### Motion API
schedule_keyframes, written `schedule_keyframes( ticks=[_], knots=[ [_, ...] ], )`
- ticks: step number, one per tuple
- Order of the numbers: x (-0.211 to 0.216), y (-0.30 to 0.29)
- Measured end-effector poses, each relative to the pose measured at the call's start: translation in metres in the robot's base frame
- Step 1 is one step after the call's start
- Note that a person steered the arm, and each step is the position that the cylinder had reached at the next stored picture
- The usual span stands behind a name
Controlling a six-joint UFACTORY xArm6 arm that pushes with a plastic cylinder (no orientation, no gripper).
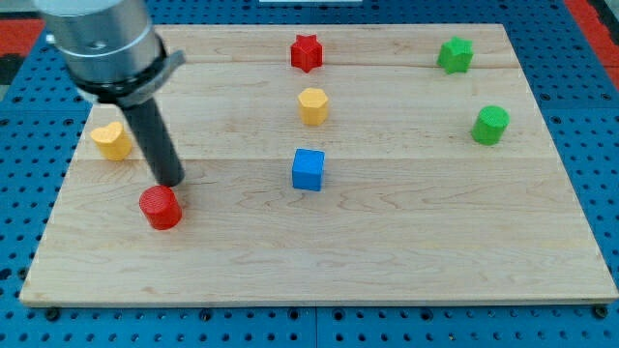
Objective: Move red circle to the bottom left
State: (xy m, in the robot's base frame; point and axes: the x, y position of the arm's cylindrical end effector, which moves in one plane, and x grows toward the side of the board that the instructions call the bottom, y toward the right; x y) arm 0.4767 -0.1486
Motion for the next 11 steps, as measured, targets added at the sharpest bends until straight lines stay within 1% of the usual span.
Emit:
schedule_keyframes(
  ticks=[1,2,3,4,5,7,9,11],
  knots=[
    [0.028,-0.005],
    [0.051,-0.035],
    [0.051,-0.022],
    [0.06,0.032],
    [0.084,0.035],
    [0.082,-0.023],
    [0.082,-0.066],
    [0.082,-0.067]
  ],
)
